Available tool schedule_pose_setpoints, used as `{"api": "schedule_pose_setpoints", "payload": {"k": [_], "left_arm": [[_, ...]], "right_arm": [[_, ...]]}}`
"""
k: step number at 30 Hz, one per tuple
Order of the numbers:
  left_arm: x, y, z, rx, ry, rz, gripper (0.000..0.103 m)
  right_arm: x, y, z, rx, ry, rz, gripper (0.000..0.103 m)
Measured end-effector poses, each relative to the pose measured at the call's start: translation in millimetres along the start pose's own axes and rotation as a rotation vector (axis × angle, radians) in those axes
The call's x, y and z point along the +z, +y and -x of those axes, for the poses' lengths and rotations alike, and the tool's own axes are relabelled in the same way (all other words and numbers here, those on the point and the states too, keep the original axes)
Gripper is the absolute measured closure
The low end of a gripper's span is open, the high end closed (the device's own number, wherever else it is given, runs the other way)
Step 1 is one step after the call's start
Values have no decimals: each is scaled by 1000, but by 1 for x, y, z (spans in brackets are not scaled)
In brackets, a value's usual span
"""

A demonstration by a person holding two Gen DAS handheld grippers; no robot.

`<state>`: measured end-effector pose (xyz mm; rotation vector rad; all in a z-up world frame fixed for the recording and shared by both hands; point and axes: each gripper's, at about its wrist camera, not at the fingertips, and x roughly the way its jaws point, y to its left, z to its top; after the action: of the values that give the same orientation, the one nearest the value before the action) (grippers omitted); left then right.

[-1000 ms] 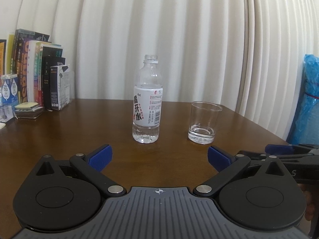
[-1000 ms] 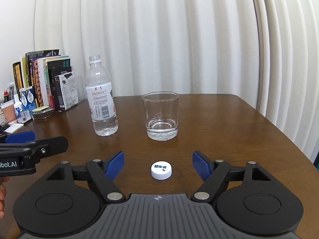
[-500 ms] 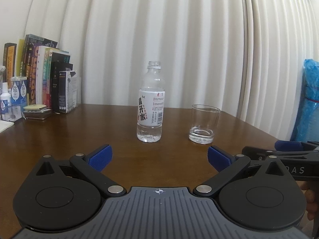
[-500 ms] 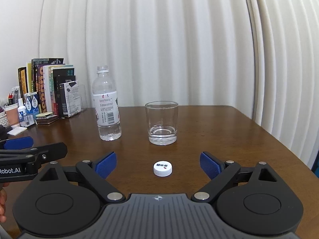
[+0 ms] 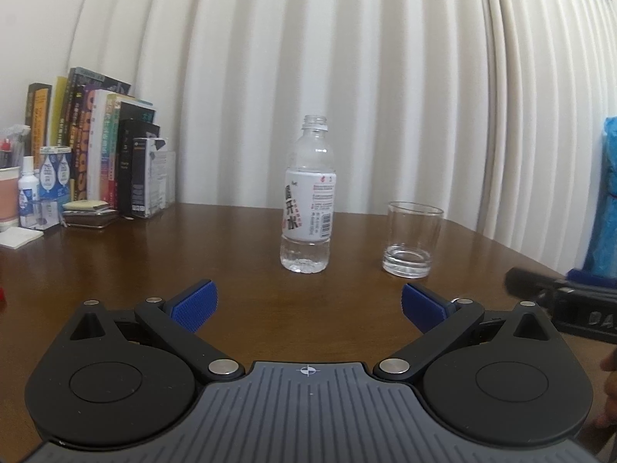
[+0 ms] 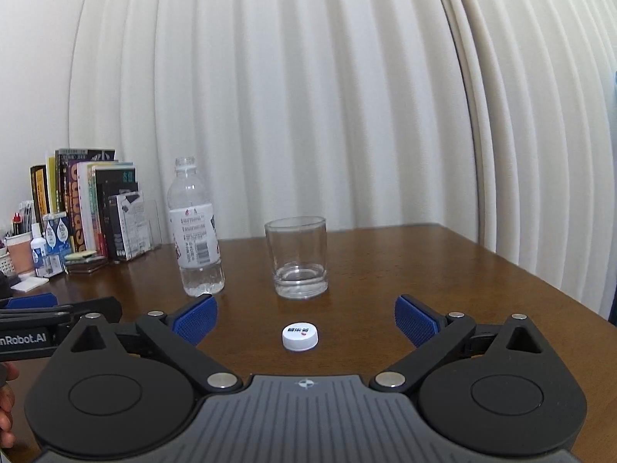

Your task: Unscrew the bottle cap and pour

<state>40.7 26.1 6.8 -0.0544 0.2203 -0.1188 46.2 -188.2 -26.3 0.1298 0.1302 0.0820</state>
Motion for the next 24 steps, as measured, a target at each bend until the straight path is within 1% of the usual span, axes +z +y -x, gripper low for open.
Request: {"api": "schedule_pose_setpoints", "payload": {"k": [5, 9, 12, 16, 24], "left_arm": [[-3, 0, 6, 22, -49, 12, 0], [-4, 0, 7, 27, -59, 6, 0], [-5, -5, 11, 59, -78, -22, 0], [-8, -11, 15, 71, -101, -62, 0], [-7, -10, 15, 85, -108, -27, 0]], "right_arm": [[-7, -1, 11, -4, -94, 8, 0], [-10, -1, 16, 2, -130, 12, 0], [-12, 1, 19, -10, -161, 25, 0], [-14, 3, 22, -14, -182, 33, 0], [-15, 3, 25, -12, -202, 36, 0]]}}
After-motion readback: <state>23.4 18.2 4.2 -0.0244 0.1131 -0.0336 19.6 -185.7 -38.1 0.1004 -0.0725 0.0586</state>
